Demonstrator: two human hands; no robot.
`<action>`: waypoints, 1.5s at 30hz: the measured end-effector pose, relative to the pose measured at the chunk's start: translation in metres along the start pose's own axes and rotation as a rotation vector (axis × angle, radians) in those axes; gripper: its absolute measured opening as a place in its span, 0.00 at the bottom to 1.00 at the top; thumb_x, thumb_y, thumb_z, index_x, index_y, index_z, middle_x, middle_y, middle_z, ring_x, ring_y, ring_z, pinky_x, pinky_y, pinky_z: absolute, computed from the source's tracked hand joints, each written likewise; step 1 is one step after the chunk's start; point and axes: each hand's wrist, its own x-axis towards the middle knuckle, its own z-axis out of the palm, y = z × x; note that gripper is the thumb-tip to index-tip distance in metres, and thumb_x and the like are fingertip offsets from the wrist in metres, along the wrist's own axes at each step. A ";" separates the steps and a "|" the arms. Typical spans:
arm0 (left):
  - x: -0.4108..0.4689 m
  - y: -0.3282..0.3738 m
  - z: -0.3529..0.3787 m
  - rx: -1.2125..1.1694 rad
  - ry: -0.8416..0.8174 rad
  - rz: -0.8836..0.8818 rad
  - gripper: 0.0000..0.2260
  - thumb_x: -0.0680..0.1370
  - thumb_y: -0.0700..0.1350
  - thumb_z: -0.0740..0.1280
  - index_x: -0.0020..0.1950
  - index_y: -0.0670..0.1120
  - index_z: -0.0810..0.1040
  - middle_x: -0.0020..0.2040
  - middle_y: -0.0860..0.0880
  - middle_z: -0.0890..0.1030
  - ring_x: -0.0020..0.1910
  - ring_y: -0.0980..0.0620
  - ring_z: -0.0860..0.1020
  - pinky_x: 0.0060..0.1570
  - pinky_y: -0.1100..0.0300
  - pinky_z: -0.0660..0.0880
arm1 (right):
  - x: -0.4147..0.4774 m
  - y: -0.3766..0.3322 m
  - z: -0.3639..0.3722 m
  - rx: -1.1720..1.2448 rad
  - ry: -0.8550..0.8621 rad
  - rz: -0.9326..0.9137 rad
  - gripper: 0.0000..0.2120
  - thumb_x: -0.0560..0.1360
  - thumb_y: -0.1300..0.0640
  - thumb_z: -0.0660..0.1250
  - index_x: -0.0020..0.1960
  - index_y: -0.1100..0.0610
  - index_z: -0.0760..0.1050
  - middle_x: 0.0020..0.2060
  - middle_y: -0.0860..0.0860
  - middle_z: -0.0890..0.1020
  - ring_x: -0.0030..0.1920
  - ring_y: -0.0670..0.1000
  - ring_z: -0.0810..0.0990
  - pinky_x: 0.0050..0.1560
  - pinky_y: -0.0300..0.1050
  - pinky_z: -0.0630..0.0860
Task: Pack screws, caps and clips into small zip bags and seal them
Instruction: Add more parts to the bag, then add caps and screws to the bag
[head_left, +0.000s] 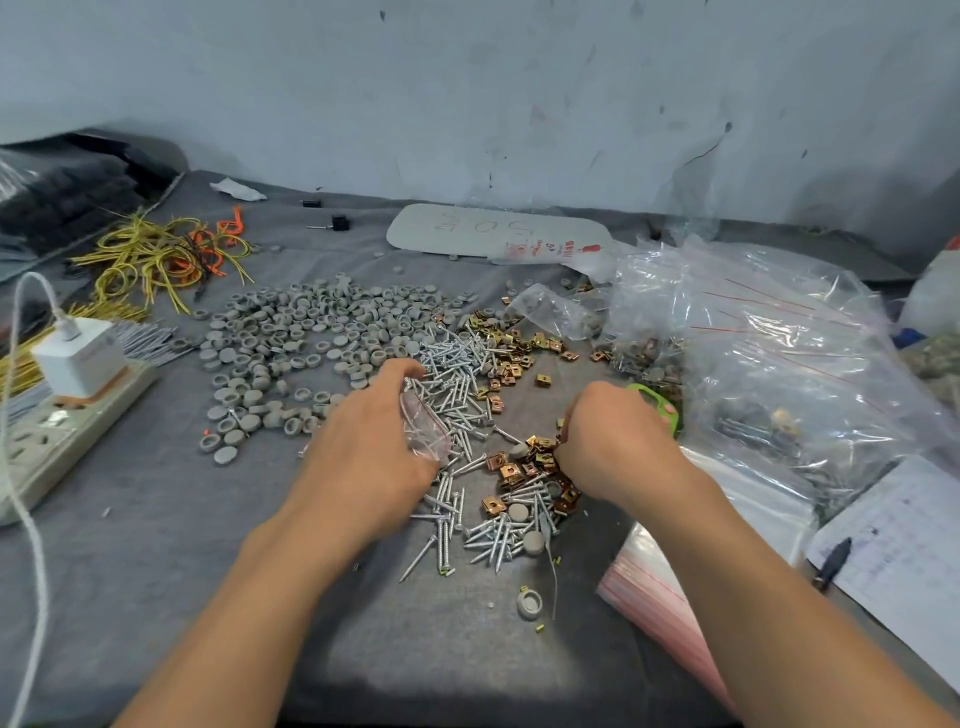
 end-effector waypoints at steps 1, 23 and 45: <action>0.000 0.000 0.000 0.011 0.006 -0.001 0.35 0.71 0.50 0.79 0.70 0.63 0.62 0.42 0.60 0.73 0.40 0.61 0.72 0.39 0.55 0.69 | -0.001 -0.001 0.000 -0.005 0.009 0.005 0.09 0.73 0.59 0.68 0.36 0.56 0.71 0.32 0.51 0.73 0.30 0.50 0.70 0.26 0.42 0.62; 0.000 -0.012 -0.008 0.025 -0.052 -0.004 0.43 0.71 0.53 0.79 0.77 0.62 0.55 0.50 0.61 0.71 0.48 0.58 0.71 0.48 0.60 0.67 | -0.008 0.006 -0.011 0.301 0.086 0.002 0.10 0.81 0.54 0.68 0.44 0.53 0.86 0.38 0.53 0.86 0.41 0.54 0.84 0.47 0.49 0.82; 0.001 -0.009 -0.005 0.049 -0.047 0.007 0.42 0.71 0.53 0.79 0.76 0.63 0.56 0.48 0.61 0.71 0.42 0.62 0.72 0.38 0.64 0.65 | -0.017 -0.003 -0.014 1.220 -0.255 -0.119 0.15 0.78 0.77 0.62 0.56 0.62 0.80 0.46 0.59 0.86 0.39 0.54 0.87 0.39 0.41 0.83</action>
